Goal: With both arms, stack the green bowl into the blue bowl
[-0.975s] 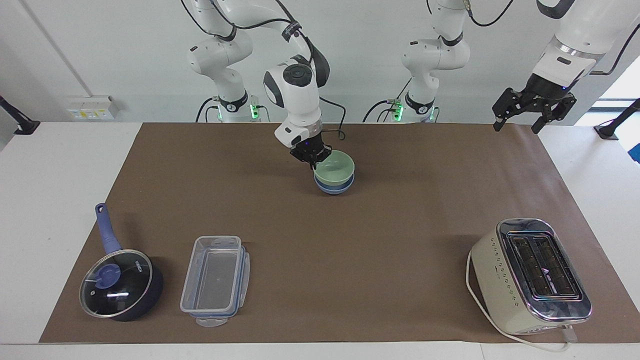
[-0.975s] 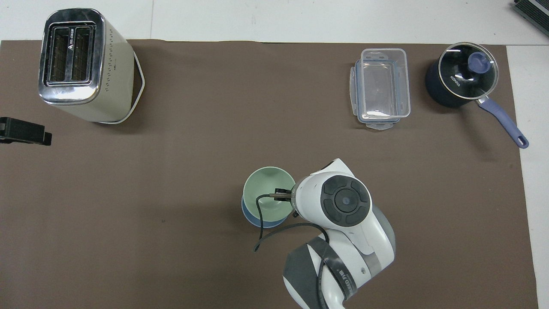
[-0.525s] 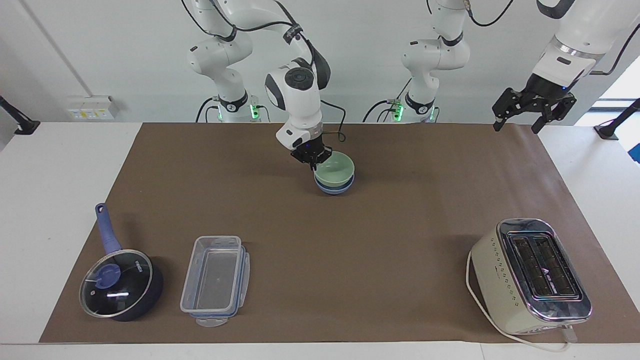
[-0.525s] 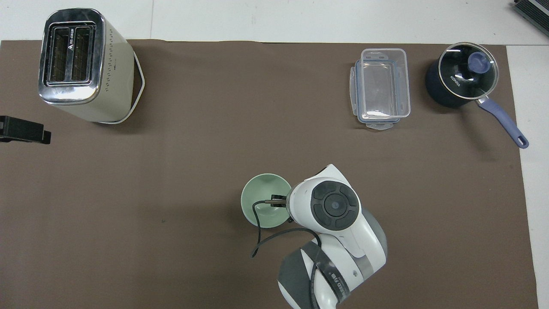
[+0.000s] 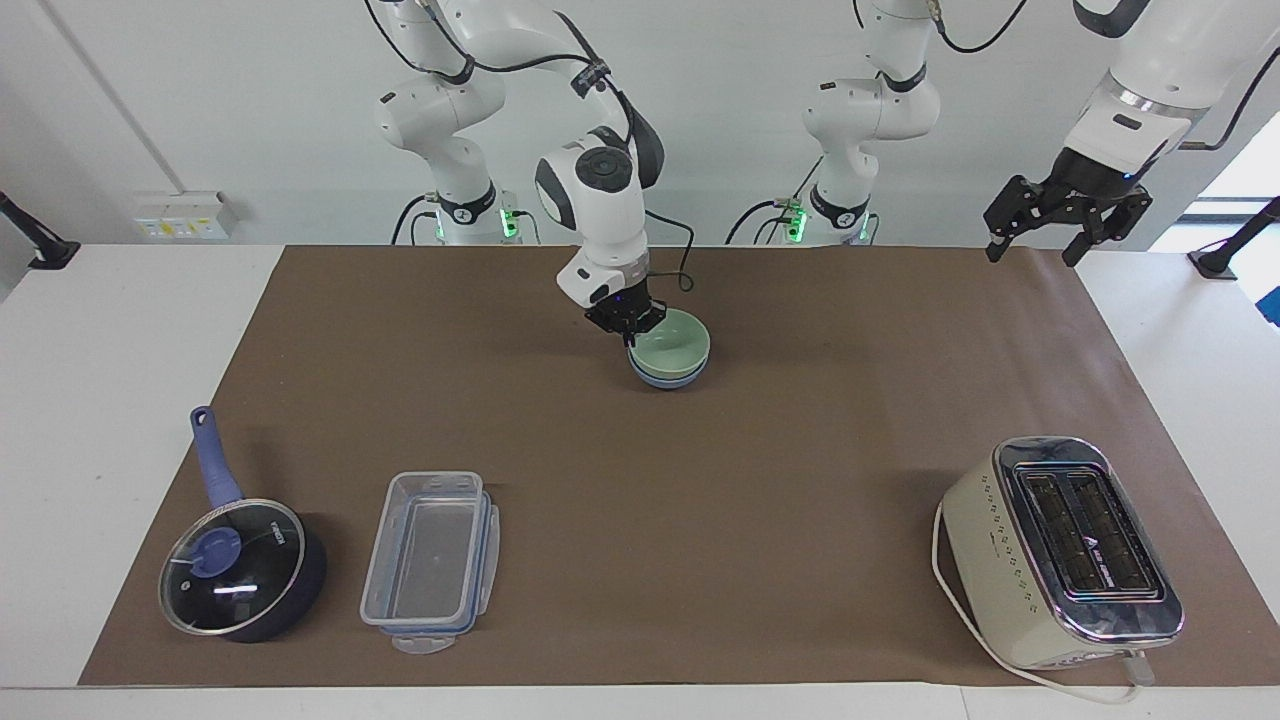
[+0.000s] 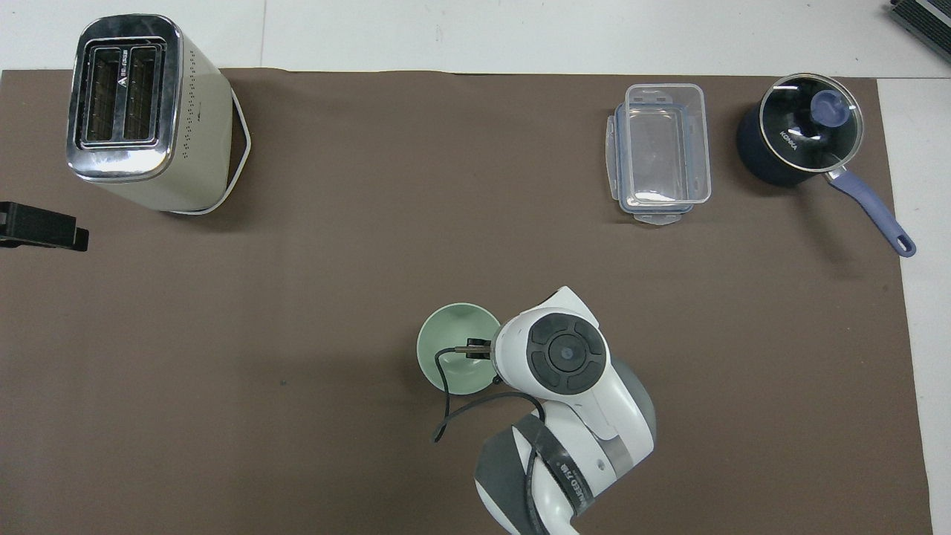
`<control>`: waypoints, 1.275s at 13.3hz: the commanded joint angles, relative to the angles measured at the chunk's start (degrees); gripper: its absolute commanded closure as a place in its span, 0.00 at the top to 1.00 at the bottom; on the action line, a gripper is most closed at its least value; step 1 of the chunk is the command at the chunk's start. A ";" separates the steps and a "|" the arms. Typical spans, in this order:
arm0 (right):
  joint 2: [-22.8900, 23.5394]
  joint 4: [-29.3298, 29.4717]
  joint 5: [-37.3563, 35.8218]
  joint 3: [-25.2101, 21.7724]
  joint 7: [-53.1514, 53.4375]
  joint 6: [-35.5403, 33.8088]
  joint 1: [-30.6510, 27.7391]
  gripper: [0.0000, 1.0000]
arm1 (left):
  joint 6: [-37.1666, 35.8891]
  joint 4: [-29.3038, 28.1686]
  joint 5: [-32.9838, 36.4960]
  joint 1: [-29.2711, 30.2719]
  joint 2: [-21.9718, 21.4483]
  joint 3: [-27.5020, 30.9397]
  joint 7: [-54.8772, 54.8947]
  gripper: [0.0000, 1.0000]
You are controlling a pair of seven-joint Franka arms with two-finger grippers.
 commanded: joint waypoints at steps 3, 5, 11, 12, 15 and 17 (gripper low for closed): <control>-0.08 -0.44 0.86 -0.05 1.02 1.54 0.10 0.43 | -1.28 0.98 0.44 0.83 0.15 -0.51 0.45 1.00; 0.62 1.13 0.77 -0.14 0.67 1.63 -0.60 1.00 | -1.28 0.98 0.44 0.74 0.15 -0.51 0.45 1.00; -1.57 4.83 -1.59 -1.02 -0.21 0.31 -7.79 1.00 | -1.20 0.98 0.44 0.66 0.15 -0.51 0.37 1.00; -2.53 5.09 -3.51 -1.02 -1.17 -0.47 -9.81 1.00 | -1.11 0.98 0.44 0.66 0.15 -0.51 0.37 1.00; -4.82 7.72 -5.03 -0.85 -7.40 -7.31 -14.92 1.00 | -0.93 0.98 0.53 0.66 0.15 -0.51 0.19 1.00; -7.71 8.00 -4.68 -0.93 -10.12 -13.98 -17.38 1.00 | -0.84 0.98 0.53 0.66 0.15 -0.51 0.10 1.00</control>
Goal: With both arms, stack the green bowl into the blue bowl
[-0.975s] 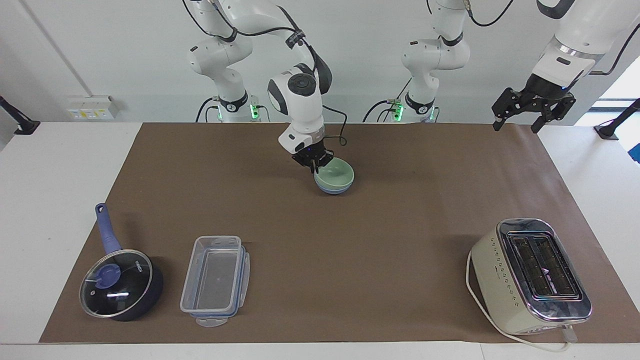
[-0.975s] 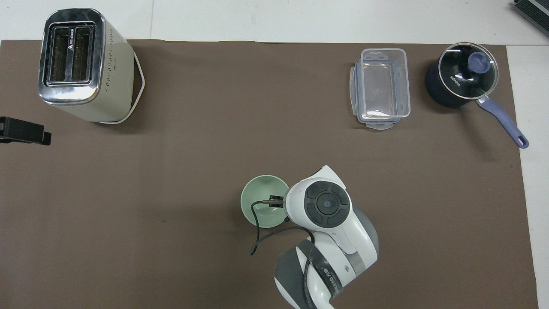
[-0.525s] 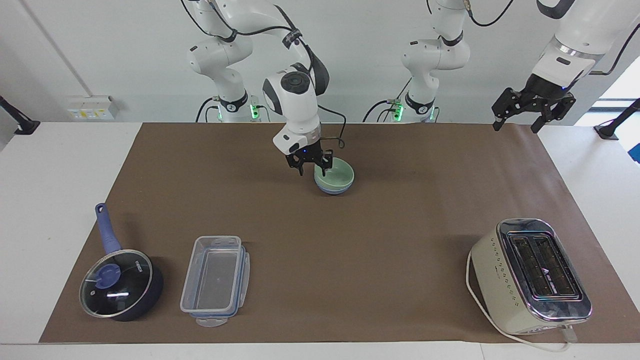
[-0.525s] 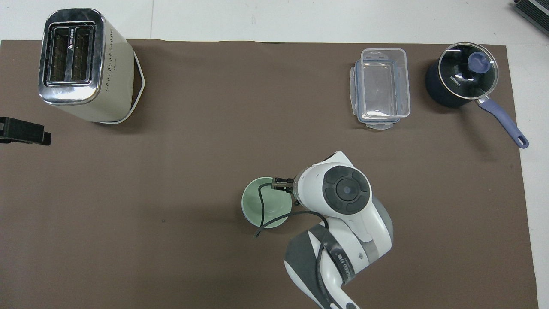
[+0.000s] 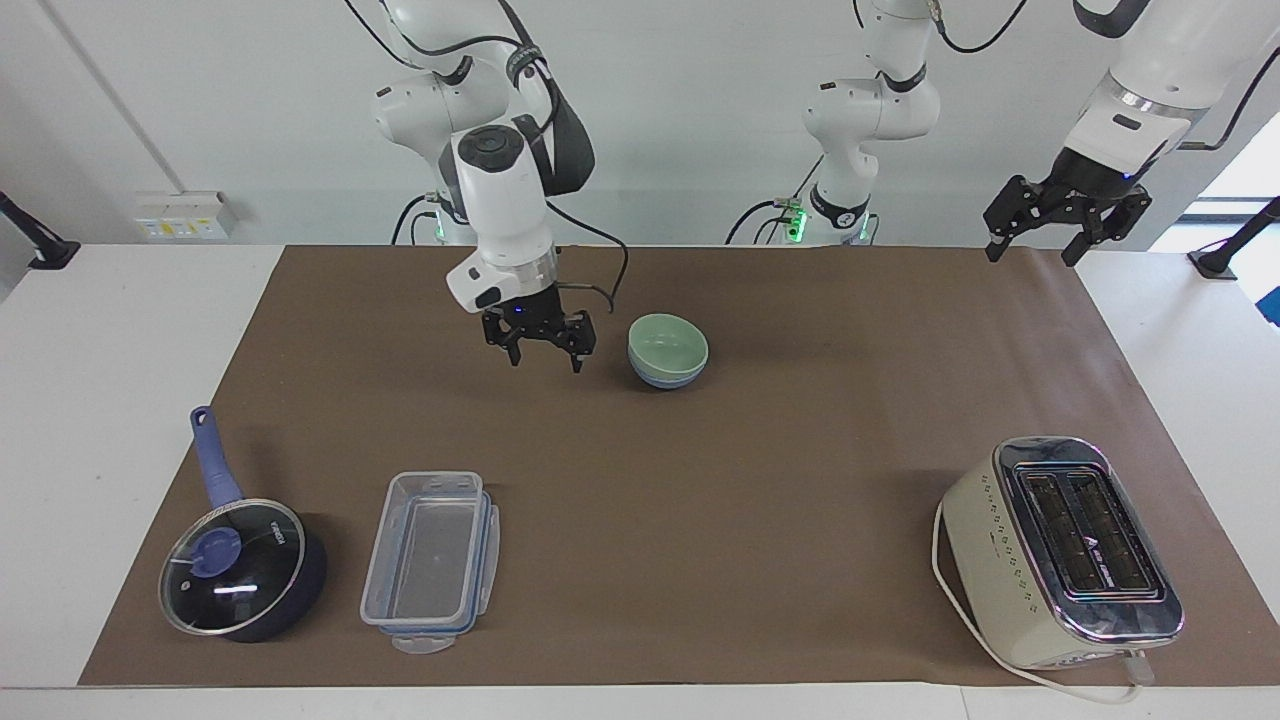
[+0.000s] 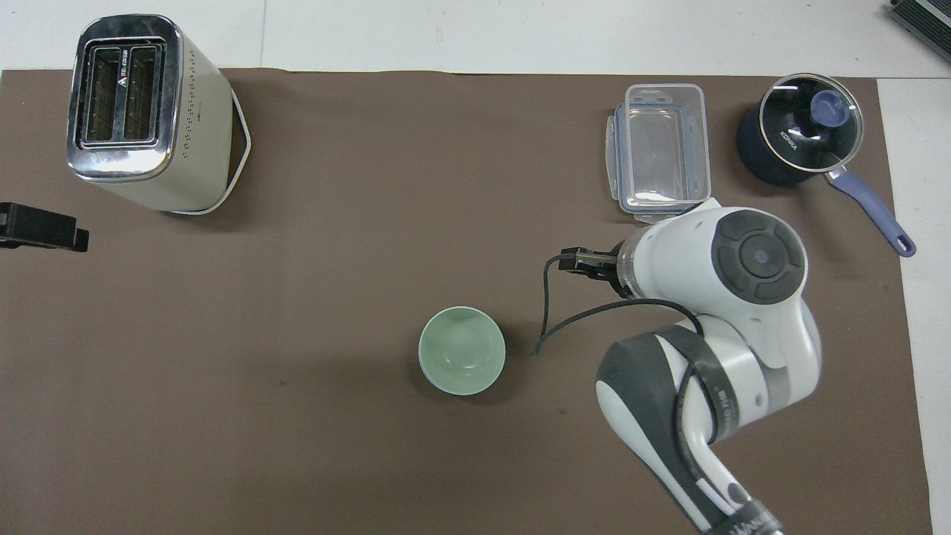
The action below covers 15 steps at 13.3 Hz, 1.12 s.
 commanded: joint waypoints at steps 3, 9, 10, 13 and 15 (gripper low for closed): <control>-7.37 0.21 -0.30 0.40 -9.48 -14.21 -8.15 1.00 | -0.77 0.98 0.53 0.66 0.15 -0.51 0.02 1.00; -9.76 10.02 -0.48 0.31 -20.83 -25.64 -20.73 1.00 | -0.68 0.98 0.62 0.66 0.15 -0.51 0.02 1.00; -9.06 12.31 -0.83 0.23 -21.63 -26.70 -21.09 1.00 | -0.68 0.98 0.62 0.66 0.15 -0.51 0.10 1.00; -8.79 17.24 -1.09 0.22 -21.63 -27.93 -21.45 1.00 | -0.68 0.98 0.62 0.66 0.15 -0.51 0.02 1.00; -8.62 22.85 -2.14 0.31 -22.07 -32.66 -21.80 1.00 | -0.68 0.98 0.62 0.57 0.15 -0.59 0.02 1.00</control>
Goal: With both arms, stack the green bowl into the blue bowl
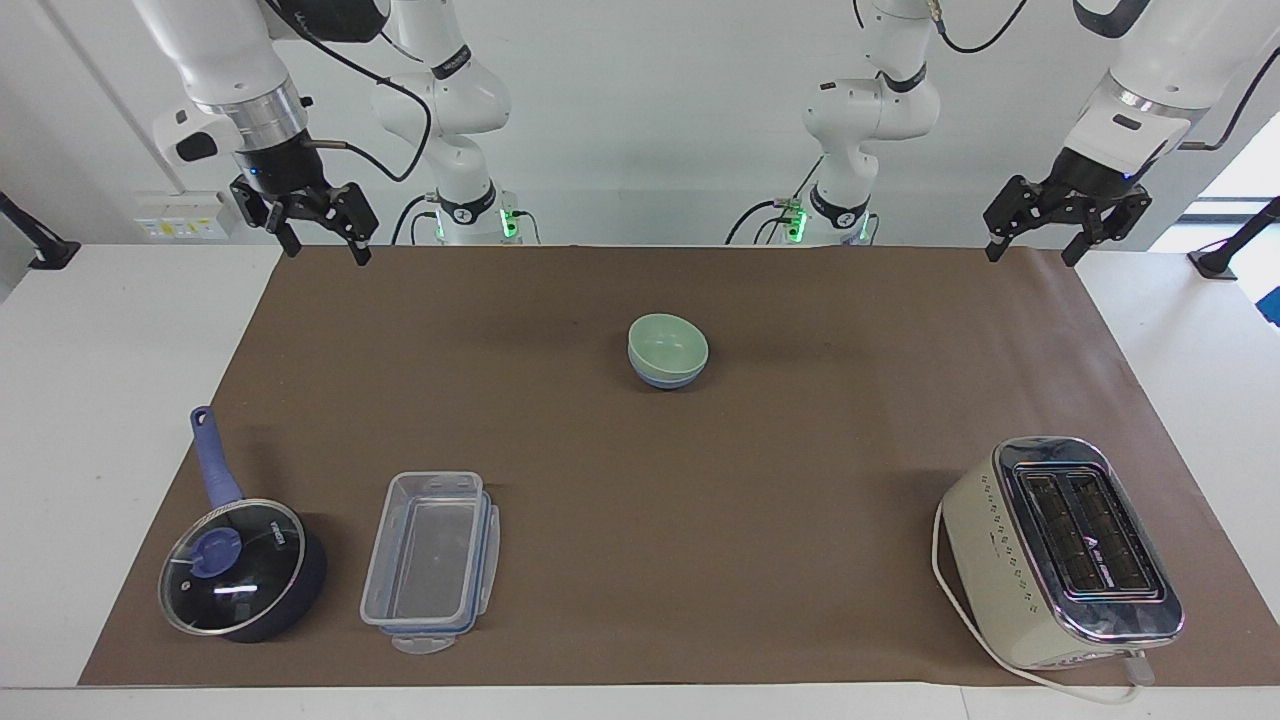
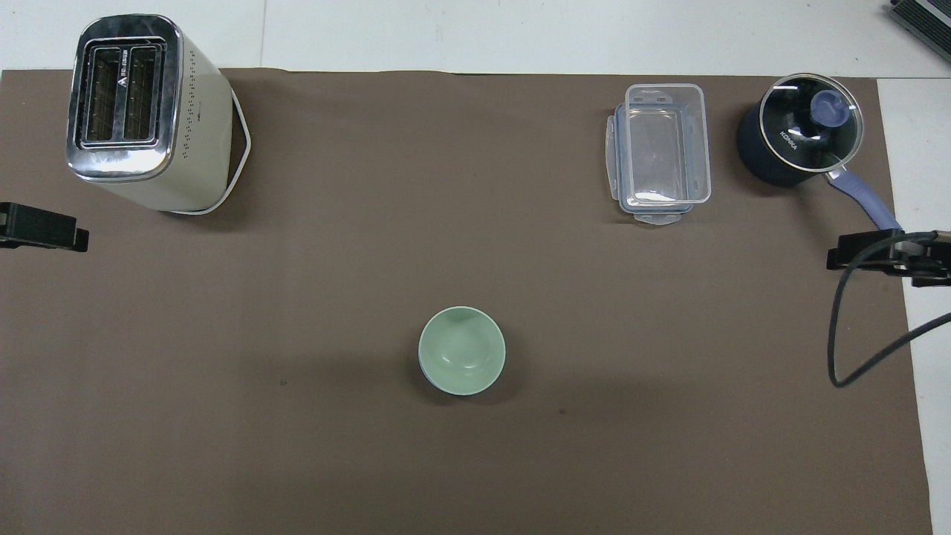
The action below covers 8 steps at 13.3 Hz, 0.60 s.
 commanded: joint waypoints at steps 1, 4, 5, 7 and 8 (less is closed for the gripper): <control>1.73 8.73 -1.56 0.62 -2.69 -8.25 -1.15 1.00 | -0.68 0.98 0.62 0.57 0.15 -0.50 0.02 1.00; 1.91 15.07 -1.73 0.62 -7.26 -16.62 -1.59 1.00 | -0.68 0.98 0.62 0.48 0.15 -0.50 0.11 1.00; 1.91 14.82 -2.78 0.70 -7.96 -16.29 -1.33 1.00 | -0.68 0.98 0.62 0.48 0.15 -0.59 0.11 1.00; 1.56 12.63 -3.41 0.79 -8.23 -16.54 -0.80 1.00 | -0.68 0.98 0.62 0.39 0.15 -0.59 0.11 1.00; 1.56 12.53 -2.97 0.79 -8.32 -16.11 -1.06 1.00 | -0.68 0.98 0.62 0.39 0.15 -0.59 0.11 1.00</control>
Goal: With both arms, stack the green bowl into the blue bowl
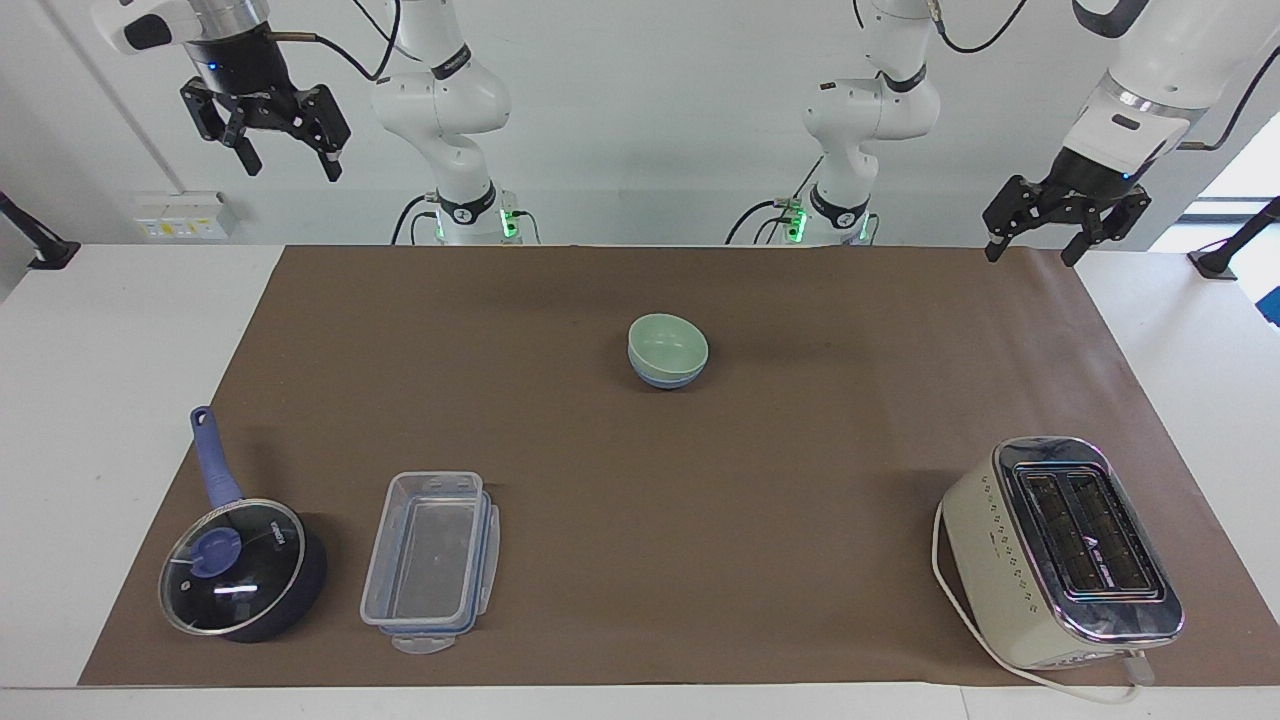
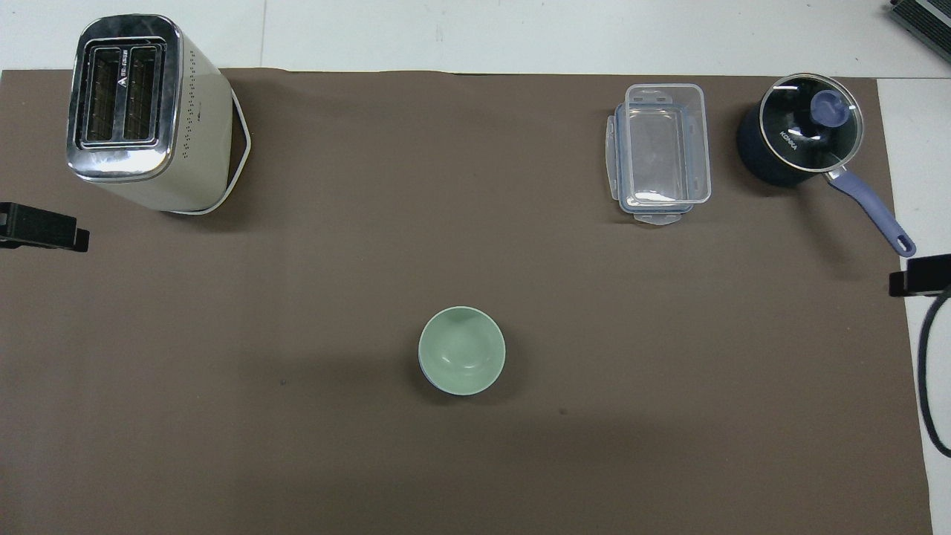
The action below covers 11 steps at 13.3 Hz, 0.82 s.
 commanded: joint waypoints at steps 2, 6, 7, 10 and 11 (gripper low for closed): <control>0.41 -2.05 -0.57 0.49 -1.58 1.68 -0.74 1.00 | -0.68 0.98 0.62 0.30 0.15 -0.47 0.11 1.00; -0.03 -3.99 -0.48 0.49 -1.32 3.09 -0.65 1.00 | -0.68 0.98 0.62 0.30 0.15 -0.47 0.11 1.00; -0.12 -4.69 -0.48 0.57 -1.49 3.88 -0.65 1.00 | -0.68 0.98 0.62 0.30 0.15 -0.38 0.11 1.00; -0.03 -5.14 -0.48 0.57 -1.06 5.47 -0.30 1.00 | -0.68 0.98 0.62 0.30 0.15 -0.47 0.11 1.00; -0.03 -5.14 -0.48 0.57 -1.32 5.12 -0.30 1.00 | -0.77 0.89 0.62 0.30 0.15 -0.47 0.11 1.00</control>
